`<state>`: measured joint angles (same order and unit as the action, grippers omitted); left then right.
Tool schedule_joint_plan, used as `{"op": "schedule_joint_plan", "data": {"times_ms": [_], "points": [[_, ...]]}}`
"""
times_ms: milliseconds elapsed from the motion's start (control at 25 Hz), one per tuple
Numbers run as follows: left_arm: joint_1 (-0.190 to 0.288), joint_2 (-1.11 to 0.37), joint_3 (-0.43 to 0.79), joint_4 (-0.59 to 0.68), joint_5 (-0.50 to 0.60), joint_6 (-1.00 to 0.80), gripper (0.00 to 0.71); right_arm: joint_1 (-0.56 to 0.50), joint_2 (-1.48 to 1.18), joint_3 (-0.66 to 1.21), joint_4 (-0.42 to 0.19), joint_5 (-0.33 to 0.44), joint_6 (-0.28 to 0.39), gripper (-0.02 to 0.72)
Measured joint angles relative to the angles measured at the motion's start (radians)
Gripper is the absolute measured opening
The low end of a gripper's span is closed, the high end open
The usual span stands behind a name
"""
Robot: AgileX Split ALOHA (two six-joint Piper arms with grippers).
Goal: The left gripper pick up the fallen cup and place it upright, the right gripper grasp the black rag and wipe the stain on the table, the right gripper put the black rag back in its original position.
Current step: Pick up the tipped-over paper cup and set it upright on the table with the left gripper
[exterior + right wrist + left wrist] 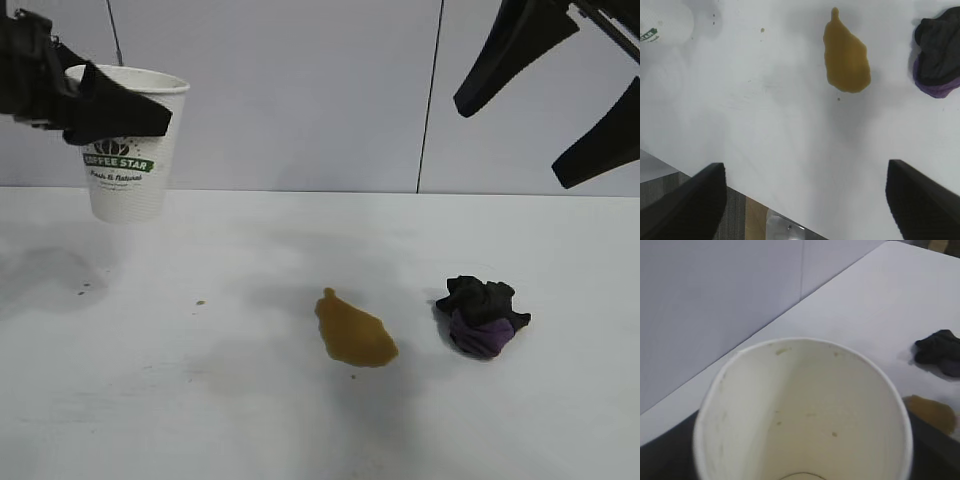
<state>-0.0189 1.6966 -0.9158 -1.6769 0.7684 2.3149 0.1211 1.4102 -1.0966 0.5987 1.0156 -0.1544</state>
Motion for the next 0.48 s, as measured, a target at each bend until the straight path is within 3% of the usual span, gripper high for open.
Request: {"op": "schedule_joint_plan", "data": {"times_ms": [280, 480], "points": [[0.096, 0.098, 0.017, -0.009, 0.128, 0.069, 0.558, 0.000, 0.000, 0.000, -0.001, -0.005, 0.000, 0.601], [0.114, 0.223, 0.017, -0.013, 0.172, 0.117, 0.558, 0.000, 0.000, 0.000, -0.001, -0.005, 0.000, 0.601]]}}
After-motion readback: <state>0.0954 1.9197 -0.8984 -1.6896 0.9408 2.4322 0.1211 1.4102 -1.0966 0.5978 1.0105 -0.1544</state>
